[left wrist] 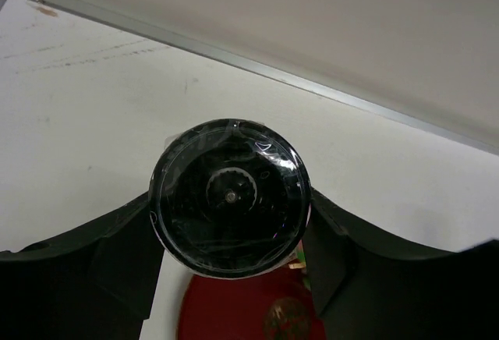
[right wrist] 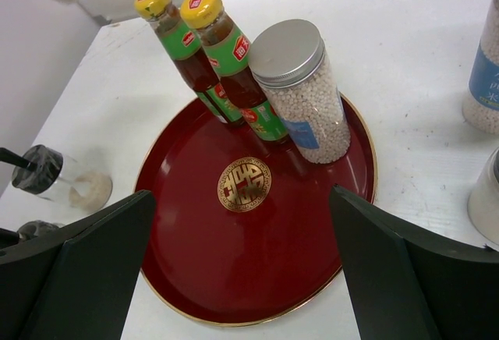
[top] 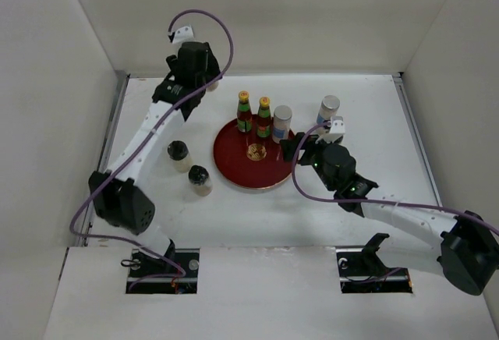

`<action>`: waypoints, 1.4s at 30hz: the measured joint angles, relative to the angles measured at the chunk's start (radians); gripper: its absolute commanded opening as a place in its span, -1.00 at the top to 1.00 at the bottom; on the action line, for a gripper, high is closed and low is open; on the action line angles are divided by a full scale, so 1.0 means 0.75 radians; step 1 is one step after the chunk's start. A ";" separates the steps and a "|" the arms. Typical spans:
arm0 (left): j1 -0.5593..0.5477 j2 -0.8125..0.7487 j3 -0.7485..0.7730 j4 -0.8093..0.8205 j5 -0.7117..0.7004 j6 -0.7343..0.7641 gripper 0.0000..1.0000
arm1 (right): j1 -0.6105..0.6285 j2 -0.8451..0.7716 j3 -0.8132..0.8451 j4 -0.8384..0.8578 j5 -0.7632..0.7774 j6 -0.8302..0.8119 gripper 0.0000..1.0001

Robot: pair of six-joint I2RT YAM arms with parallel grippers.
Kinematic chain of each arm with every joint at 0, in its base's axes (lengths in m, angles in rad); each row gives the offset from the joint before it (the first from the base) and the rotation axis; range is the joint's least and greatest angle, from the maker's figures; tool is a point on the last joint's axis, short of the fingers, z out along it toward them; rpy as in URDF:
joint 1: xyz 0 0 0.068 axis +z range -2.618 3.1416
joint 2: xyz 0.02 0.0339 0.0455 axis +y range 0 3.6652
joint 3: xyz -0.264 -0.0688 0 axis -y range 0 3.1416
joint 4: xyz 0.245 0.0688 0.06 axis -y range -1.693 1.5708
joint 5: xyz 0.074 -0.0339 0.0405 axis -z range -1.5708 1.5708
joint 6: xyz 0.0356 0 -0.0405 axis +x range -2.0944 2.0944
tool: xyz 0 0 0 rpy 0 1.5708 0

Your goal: Organize the condiment bottles

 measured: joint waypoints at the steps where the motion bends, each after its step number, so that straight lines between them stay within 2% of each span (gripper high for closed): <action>1: -0.033 -0.079 -0.090 0.040 -0.011 0.002 0.16 | 0.000 -0.001 0.000 0.000 -0.001 0.001 -1.00; 5: -0.149 -0.250 -0.356 0.123 -0.032 0.006 0.16 | 0.000 -0.018 -0.003 0.001 -0.003 0.001 -1.00; 13: -0.288 -0.258 -0.624 0.152 -0.035 0.008 0.14 | -0.009 -0.082 -0.041 0.019 -0.002 0.001 -1.00; 22: -0.318 -0.126 -0.676 0.341 -0.037 0.010 0.14 | -0.018 -0.079 -0.043 0.021 -0.002 0.001 -1.00; 32: -0.318 0.026 -0.676 0.389 -0.037 0.024 0.11 | -0.019 -0.045 -0.043 0.026 -0.002 0.001 -1.00; 34: -0.318 0.035 -0.676 0.402 -0.037 0.026 0.05 | -0.019 -0.040 -0.043 0.028 -0.003 0.001 -1.00; 38: -0.318 0.036 -0.685 0.415 -0.037 0.029 -0.29 | -0.019 -0.040 -0.043 0.029 -0.003 0.001 -1.00; 42: -0.318 0.036 -0.711 0.458 -0.043 0.034 -0.43 | -0.023 -0.040 -0.043 0.030 -0.003 0.001 -1.00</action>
